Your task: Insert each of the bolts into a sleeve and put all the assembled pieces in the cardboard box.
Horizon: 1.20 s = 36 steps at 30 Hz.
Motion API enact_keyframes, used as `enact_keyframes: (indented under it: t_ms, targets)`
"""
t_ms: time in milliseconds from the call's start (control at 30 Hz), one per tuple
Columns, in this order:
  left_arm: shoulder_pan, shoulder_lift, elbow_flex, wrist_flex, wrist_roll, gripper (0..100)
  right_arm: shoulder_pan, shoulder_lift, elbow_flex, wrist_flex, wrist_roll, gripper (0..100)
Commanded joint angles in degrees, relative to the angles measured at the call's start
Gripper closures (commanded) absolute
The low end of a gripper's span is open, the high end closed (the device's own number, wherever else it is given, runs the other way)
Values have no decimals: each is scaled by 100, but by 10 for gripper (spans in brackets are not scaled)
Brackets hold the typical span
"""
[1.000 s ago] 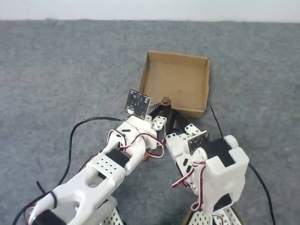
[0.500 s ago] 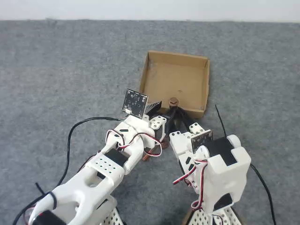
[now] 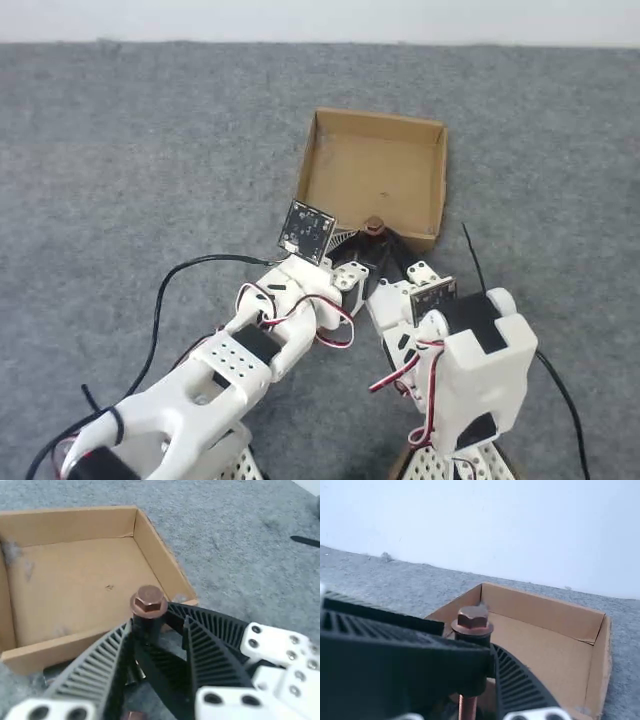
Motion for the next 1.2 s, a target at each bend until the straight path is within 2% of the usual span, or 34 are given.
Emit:
enact_keyframes:
  t_ms: [0, 433, 567, 933, 1167]
  targets:
    - [167, -149, -66, -26, -9, 848, 40, -268, -132, -180, 53, 992]
    - [158, -167, -66, -9, -44, 848, 48, -268, -132, -163, 53, 992]
    - [114, -765, -4, 79, -26, 848, 48, -268, -132, -163, 53, 992]
    - [-853, -4149, 31, 2180, -9, 848, 48, -259, -132, -154, 53, 992]
    - [-1732, -5503, 40, 3095, -9, 848, 48, -251, -132, -154, 53, 992]
